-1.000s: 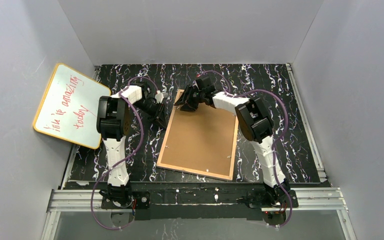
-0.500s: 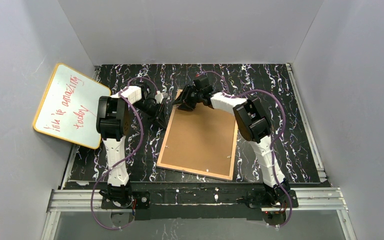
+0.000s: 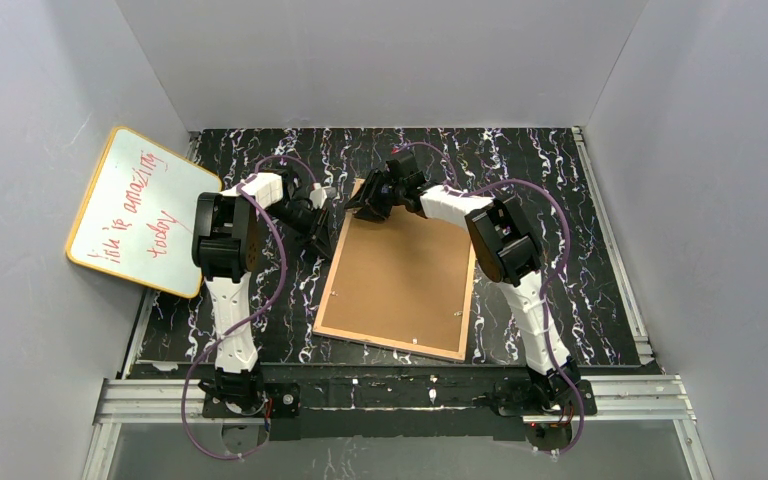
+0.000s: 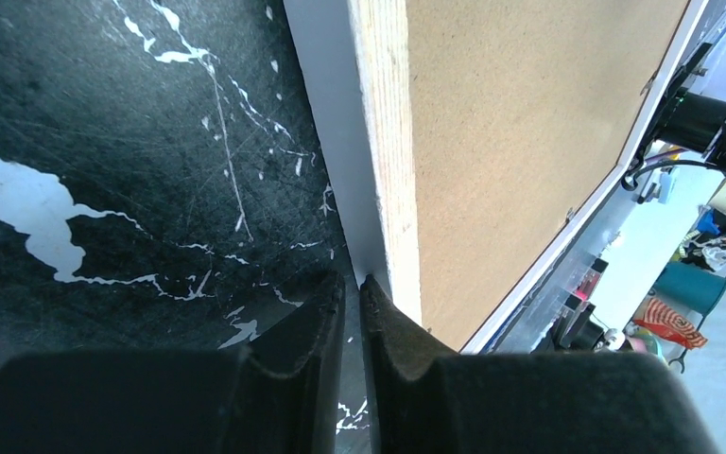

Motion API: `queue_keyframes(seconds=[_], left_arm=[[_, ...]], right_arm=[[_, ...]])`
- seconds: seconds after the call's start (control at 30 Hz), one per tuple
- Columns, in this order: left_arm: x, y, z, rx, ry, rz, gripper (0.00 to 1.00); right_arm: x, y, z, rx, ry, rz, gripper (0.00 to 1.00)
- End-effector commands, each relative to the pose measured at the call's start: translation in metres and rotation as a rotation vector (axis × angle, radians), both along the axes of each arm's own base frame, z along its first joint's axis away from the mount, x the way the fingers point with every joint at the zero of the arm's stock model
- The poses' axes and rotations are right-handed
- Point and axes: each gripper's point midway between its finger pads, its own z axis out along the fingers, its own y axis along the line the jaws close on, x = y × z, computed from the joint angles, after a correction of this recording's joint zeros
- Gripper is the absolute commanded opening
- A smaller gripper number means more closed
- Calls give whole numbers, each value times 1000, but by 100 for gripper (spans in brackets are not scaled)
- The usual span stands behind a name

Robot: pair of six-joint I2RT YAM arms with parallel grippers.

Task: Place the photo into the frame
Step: Install the photo frame at the center of the board.

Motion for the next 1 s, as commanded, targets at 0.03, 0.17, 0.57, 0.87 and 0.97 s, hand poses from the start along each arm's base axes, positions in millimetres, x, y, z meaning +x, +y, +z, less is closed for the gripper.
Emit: queue_keyframes(seconds=[0.03, 0.17, 0.57, 0.87, 0.97], left_arm=[[-15, 7, 2, 48, 4, -42, 12], [-17, 9, 9, 53, -5, -59, 12], [-32, 35, 12, 141, -39, -137, 14], [-68, 46, 5, 174, -45, -225, 15], [-82, 45, 2, 184, -46, -264, 15]], right_arm=[[6, 0, -19, -36, -6, -33, 52], [4, 3, -8, -14, -17, -18, 52], [-24, -98, 85, 156, -41, -15, 77], [-29, -280, 74, -141, -68, -349, 92], [-34, -326, 48, -252, -31, -457, 94]])
